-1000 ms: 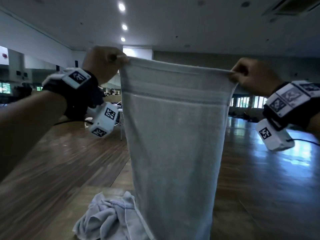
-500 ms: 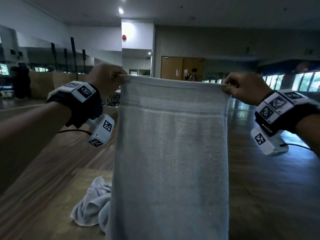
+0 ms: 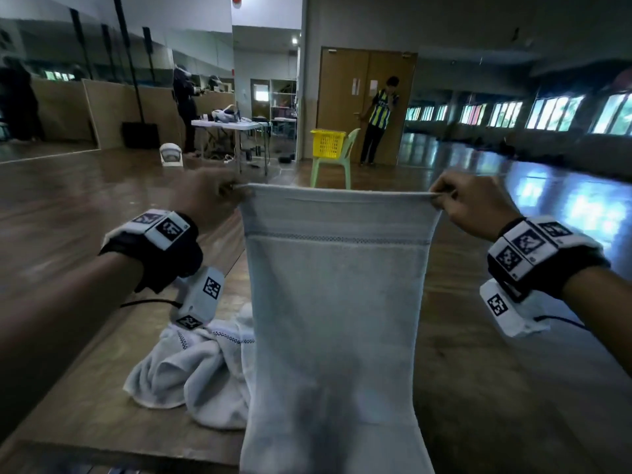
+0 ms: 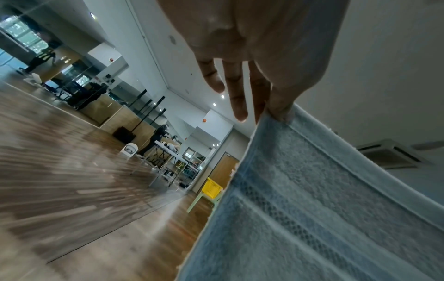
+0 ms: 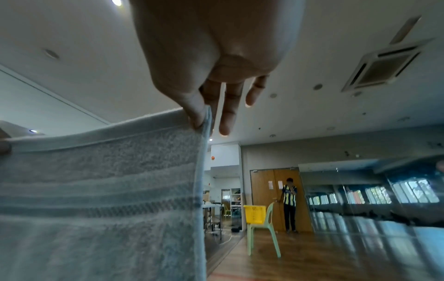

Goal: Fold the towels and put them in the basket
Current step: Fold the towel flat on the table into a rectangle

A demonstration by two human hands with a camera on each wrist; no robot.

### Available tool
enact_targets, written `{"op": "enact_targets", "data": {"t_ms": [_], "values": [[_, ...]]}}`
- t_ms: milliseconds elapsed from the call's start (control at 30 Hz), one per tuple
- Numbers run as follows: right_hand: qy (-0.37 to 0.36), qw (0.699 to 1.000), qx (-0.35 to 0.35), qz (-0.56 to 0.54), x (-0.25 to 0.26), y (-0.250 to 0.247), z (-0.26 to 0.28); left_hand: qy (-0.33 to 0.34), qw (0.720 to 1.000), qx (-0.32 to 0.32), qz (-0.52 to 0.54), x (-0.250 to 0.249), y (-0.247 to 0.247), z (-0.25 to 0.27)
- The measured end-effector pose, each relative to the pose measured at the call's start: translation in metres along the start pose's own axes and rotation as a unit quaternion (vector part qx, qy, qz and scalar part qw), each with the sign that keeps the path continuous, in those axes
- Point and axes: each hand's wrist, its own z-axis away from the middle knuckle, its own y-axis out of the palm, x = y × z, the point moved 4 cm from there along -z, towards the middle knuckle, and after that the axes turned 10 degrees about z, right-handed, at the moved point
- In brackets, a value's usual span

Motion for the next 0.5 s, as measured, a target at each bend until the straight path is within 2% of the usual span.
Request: {"op": "enact_targets", "data": {"t_ms": [133,233,300,400,500], "values": [[-0.044,0.983,0.180,-0.018,-0.008,0.076,0.061,-0.030,0.984,0.175,-0.006,0.037,0.056,0.078],[-0.080,0.943,0.324,0.004,-0.009,0.128,0.125,-0.007,0.949,0.311,-0.053,0.048,0.095,0.150],[-0.099,0.918,0.382,0.037,-0.008,0.156,0.166,0.014,0.924,0.376,-0.066,0.053,0.116,0.193],[-0.126,0.892,0.433,0.038,-0.006,0.190,0.214,0.041,0.897,0.433,-0.076,0.053,0.139,0.245],[-0.157,0.879,0.445,0.070,-0.005,0.212,0.243,0.062,0.894,0.436,-0.083,0.056,0.157,0.273]]}}
